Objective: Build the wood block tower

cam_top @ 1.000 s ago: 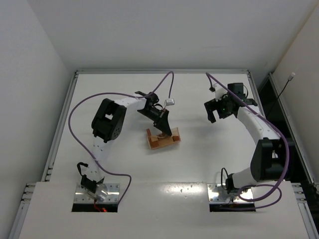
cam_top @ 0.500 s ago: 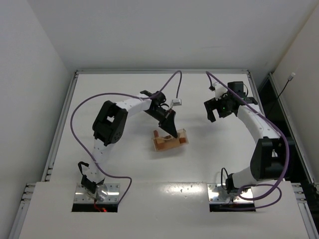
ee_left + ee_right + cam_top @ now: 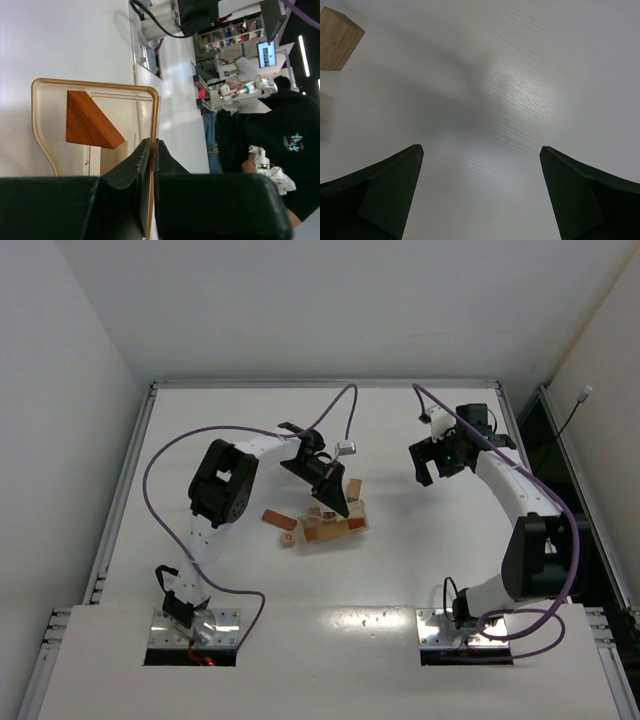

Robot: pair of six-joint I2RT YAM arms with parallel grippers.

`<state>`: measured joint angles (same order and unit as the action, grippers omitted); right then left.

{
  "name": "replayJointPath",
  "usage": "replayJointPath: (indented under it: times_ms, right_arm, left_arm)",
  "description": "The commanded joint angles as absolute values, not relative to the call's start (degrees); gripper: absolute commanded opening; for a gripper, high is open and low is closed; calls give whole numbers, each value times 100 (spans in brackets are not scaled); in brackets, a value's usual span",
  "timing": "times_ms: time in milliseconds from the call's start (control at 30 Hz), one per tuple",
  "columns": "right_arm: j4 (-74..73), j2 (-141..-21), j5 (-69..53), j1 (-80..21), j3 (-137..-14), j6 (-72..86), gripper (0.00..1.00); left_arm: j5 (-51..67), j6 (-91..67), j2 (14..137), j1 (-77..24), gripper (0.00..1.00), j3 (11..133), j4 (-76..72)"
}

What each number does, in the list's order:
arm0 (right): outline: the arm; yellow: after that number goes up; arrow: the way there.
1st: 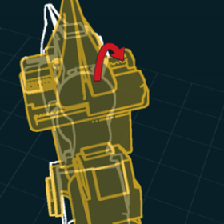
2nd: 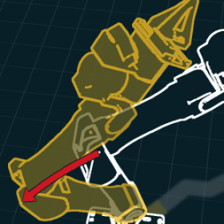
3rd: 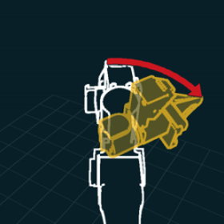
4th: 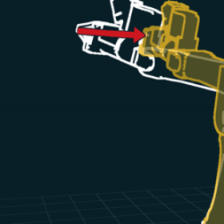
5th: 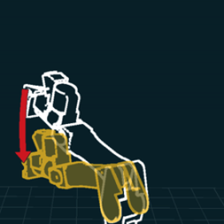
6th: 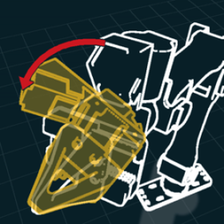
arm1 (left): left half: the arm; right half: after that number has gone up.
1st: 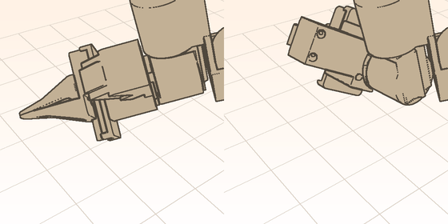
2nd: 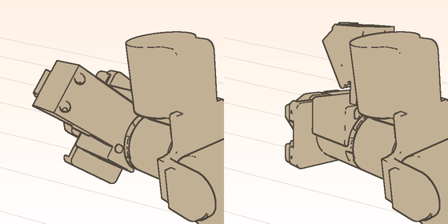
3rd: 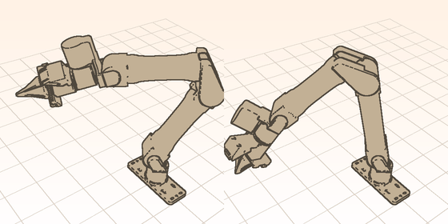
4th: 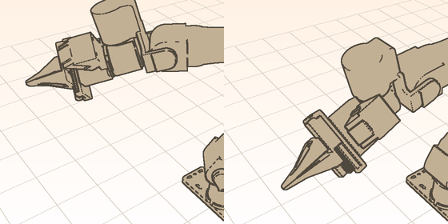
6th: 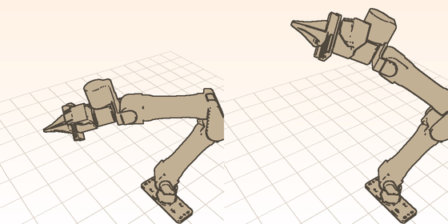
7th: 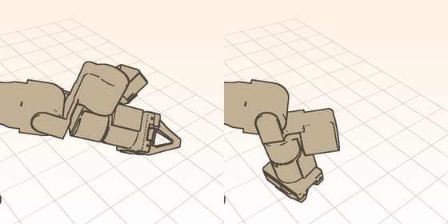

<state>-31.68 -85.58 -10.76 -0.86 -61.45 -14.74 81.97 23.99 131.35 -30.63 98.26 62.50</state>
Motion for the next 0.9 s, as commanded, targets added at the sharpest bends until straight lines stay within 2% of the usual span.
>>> replayJointPath:
  times_ms: [0,133,233,367,433,467,533,567,600,667,700,733,800,867]
  right_arm:
    - [-3085,-8640,-1195,-97,-6416,-1406,100]
    - [-3085,-8640,-1195,-97,-6416,-1406,100]
    - [-3085,-8640,-1195,-97,-6363,-1406,100]
    - [-3085,-8640,-1195,-97,-6415,-1406,100]
    - [-3085,-8640,-1195,-97,-6364,-1406,100]
    - [-3085,-8640,-1248,-97,-6363,-1406,100]
    - [-3085,-8640,-1248,-97,-6311,-1406,100]
    - [-3085,-8640,-1248,-97,-6311,-1406,100]
    - [-3085,-8640,-1248,-97,-6311,-1406,100]
    - [-3085,-8640,-1248,-97,-6311,-1406,100]
    - [-3085,-8587,-1248,-97,-6311,-1406,100]
    - [-3085,-8587,-1248,-97,-6311,-1406,100]
    - [-3085,-8587,-1248,-97,-6311,-1406,100]
    - [-3085,-8587,-1248,-97,-6311,-1406,100]
  left_arm:
    - [9299,2707,12676,-3224,0,9503,6426]
    - [9299,2304,12515,-3402,0,9316,5846]
    - [9299,2662,12928,-3085,0,9703,6450]
    - [9299,2315,12131,-3603,0,8877,5910]
    - [9299,1900,12225,-3333,0,9358,5695]
    - [9299,2316,12434,-2992,0,10222,6122]
    - [9299,2812,13156,-2769,0,10739,6941]
    - [9299,2708,13157,-2769,0,10557,6761]
    - [9299,2707,13053,-2977,0,9825,6698]
    - [9299,2655,12439,-3373,0,9056,6330]
    - [9299,1976,12228,-3671,0,8522,5562]
    - [9299,1786,12078,-3674,0,8517,5259]
    - [9299,1784,12276,-3552,0,8770,5412]
    - [9299,2738,12960,-3113,0,9849,6524]
